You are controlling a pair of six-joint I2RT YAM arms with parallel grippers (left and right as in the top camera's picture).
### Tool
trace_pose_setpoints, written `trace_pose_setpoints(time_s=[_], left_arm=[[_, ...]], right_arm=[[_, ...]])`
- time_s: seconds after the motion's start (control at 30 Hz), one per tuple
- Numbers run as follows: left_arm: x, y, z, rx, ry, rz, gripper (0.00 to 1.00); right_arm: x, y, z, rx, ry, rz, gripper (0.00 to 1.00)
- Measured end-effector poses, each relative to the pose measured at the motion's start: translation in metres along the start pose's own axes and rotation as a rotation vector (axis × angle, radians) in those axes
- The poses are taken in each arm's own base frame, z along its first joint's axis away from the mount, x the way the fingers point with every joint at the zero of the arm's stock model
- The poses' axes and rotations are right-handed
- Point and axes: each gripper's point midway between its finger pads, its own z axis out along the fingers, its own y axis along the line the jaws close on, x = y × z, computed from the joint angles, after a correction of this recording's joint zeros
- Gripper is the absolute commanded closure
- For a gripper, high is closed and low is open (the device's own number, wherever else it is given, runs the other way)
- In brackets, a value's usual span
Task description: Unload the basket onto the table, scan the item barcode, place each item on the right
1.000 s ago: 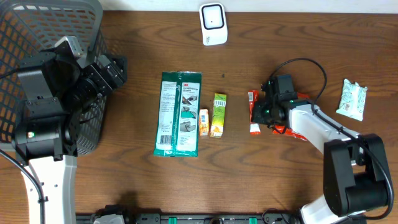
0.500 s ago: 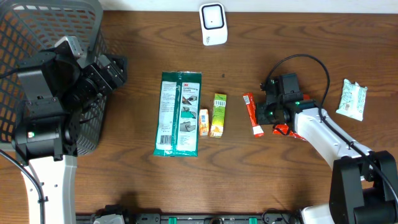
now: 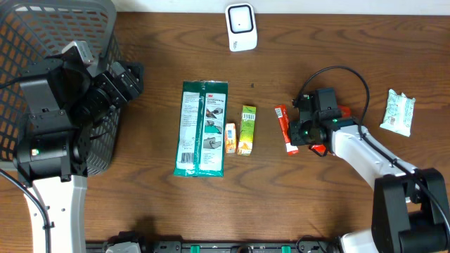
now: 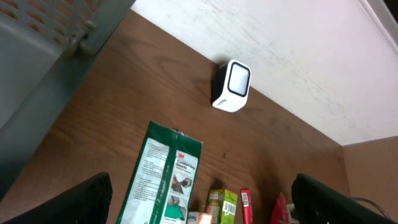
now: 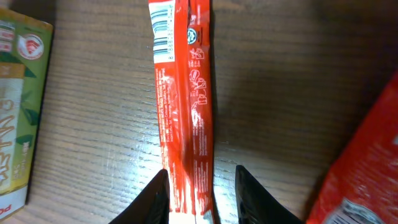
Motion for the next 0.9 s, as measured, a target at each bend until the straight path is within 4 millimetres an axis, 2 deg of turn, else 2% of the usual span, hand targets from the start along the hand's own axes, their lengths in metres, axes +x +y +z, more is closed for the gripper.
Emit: trace_pose_setpoints(time_s=[0.17, 0.27, 0.4, 0.57, 0.73, 0.9], left_arm=[[0.0, 0.0, 0.0, 0.0, 0.0, 0.0, 0.07], [0.0, 0.0, 0.0, 0.0, 0.0, 0.0, 0.07], [0.0, 0.0, 0.0, 0.0, 0.0, 0.0, 0.07], [0.0, 0.0, 0.0, 0.0, 0.0, 0.0, 0.07], [0.0, 0.0, 0.0, 0.0, 0.0, 0.0, 0.07], [0.0, 0.0, 0.0, 0.0, 0.0, 0.0, 0.07]], right_arm=[[0.009, 0.0, 0.014, -0.016, 0.045, 0.006, 0.68], [0.008, 0.001, 0.015, -0.022, 0.041, 0.005, 0.68], [0.008, 0.003, 0.016, -0.032, 0.041, -0.001, 0.91], [0.008, 0.009, 0.016, -0.065, 0.045, 0.0, 0.99], [0.009, 0.012, 0.016, -0.084, 0.048, 0.002, 0.99], [0.007, 0.003, 0.012, -0.022, 0.055, 0.0, 0.99]])
